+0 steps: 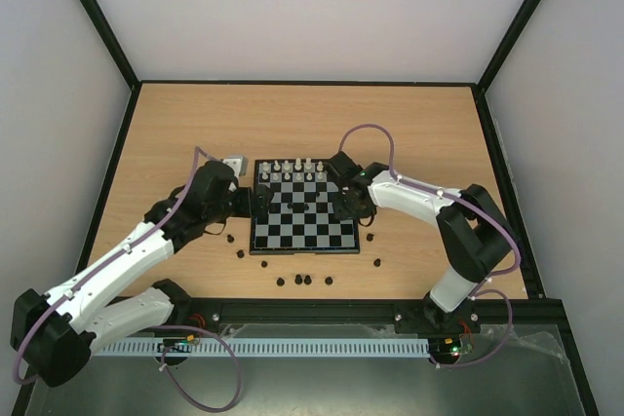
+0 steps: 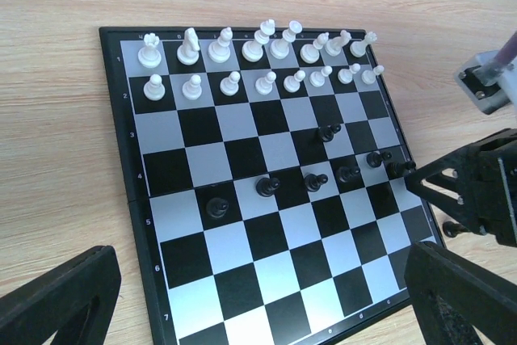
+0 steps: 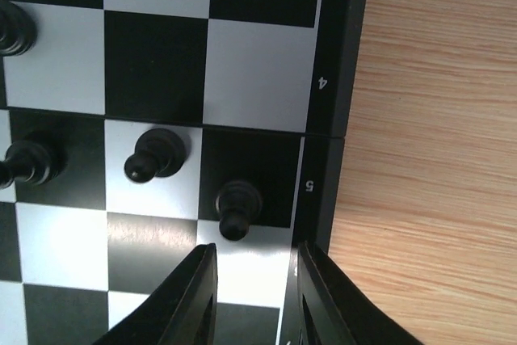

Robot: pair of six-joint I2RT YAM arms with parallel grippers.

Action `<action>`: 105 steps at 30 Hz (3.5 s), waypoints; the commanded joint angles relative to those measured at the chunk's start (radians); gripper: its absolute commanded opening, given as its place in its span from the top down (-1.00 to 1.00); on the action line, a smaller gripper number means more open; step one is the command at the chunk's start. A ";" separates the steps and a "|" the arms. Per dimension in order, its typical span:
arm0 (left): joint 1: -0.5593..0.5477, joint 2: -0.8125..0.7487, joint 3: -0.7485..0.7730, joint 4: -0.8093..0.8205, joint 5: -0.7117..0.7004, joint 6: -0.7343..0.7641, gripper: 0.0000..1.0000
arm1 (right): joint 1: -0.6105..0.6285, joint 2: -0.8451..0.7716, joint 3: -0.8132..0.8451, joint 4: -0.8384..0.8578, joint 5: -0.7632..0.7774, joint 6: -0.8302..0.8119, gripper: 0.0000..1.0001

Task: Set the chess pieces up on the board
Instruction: Pick up the chess piece from the chessboard, then place the chess piece on the chessboard.

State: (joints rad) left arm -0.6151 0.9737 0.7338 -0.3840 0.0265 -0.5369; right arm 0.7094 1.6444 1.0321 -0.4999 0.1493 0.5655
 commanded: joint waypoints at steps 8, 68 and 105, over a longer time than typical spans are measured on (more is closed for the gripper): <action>-0.005 -0.033 -0.012 -0.007 -0.022 -0.006 -0.99 | 0.006 0.044 0.051 -0.046 0.045 -0.009 0.48; -0.008 0.000 -0.013 0.002 -0.069 -0.034 -0.99 | 0.112 -0.052 -0.052 -0.122 -0.006 -0.015 0.95; -0.008 0.025 -0.005 0.015 -0.085 -0.024 -0.99 | 0.116 -0.057 -0.010 -0.122 0.025 -0.016 0.47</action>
State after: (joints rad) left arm -0.6189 0.9913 0.7223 -0.3859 -0.0460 -0.5648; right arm 0.8200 1.6279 0.9920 -0.5705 0.1627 0.5491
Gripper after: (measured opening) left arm 0.993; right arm 0.214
